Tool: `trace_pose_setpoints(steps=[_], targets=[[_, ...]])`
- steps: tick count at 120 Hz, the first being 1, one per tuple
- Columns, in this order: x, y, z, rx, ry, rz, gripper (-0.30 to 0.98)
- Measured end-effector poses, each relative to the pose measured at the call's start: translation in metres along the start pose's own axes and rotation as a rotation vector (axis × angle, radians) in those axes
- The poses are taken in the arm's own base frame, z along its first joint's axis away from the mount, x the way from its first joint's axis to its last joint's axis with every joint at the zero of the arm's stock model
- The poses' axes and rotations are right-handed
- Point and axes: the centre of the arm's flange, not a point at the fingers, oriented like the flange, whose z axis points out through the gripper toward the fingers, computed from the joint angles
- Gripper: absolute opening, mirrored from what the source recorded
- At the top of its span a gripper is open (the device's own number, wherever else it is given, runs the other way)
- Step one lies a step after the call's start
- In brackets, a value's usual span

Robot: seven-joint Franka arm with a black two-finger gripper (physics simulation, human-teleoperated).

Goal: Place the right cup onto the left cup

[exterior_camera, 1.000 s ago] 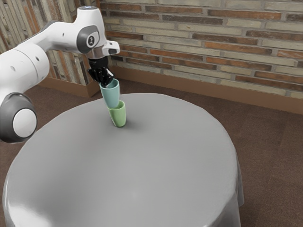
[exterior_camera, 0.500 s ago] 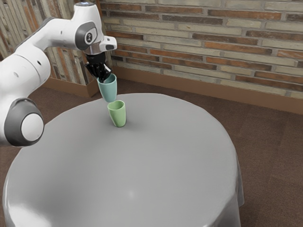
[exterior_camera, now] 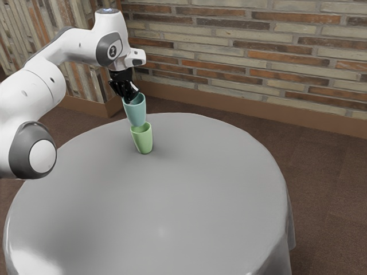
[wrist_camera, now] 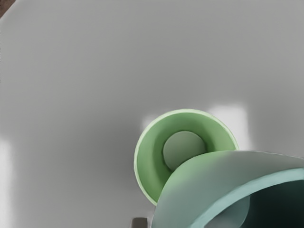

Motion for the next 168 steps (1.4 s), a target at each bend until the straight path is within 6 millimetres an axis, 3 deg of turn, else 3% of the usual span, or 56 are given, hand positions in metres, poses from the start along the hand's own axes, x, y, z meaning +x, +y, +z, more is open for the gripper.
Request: trace_pose_setpoints(steps=[53,99,120,136,159,168], targets=[[0.007,-0.004,0.006,0.016,0.052,0.005,-0.10],[0.010,-0.004,0.031,0.010,0.045,0.006,-0.09],[0.010,-0.001,0.044,0.000,0.033,0.010,0.29],[0.008,0.000,0.040,0.004,0.032,0.012,0.47],[-0.005,0.012,0.005,0.019,0.024,0.026,0.60],[-0.016,0.023,-0.021,0.029,0.024,0.037,0.63]])
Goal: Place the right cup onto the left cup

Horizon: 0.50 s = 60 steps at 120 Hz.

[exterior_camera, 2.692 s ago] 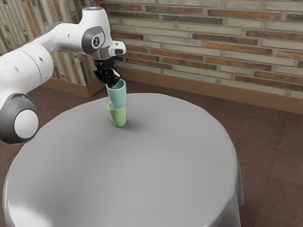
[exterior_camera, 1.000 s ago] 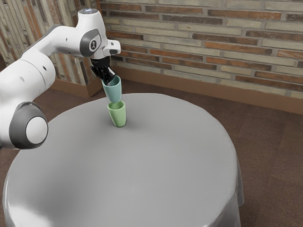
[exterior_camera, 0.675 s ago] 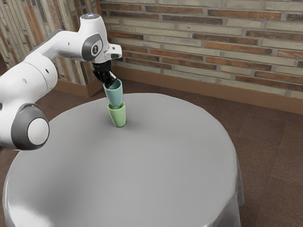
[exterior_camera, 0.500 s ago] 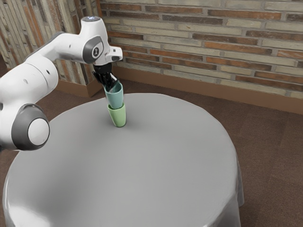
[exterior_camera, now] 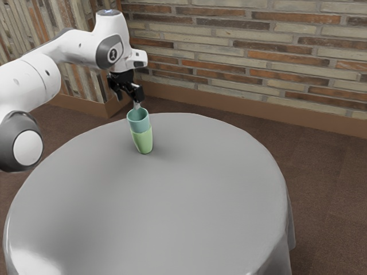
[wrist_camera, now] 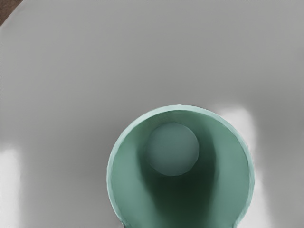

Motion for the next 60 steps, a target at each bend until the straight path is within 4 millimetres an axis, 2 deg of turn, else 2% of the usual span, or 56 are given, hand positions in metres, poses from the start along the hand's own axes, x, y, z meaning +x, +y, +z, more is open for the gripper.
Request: trace_pose_setpoints(steps=[16,34,60], targets=[[-0.033,0.024,-0.050,0.013,-0.013,0.016,0.65],[-0.079,0.048,-0.077,0.016,-0.060,0.025,0.67],[-0.135,0.054,-0.124,0.017,-0.119,-0.009,0.68]])
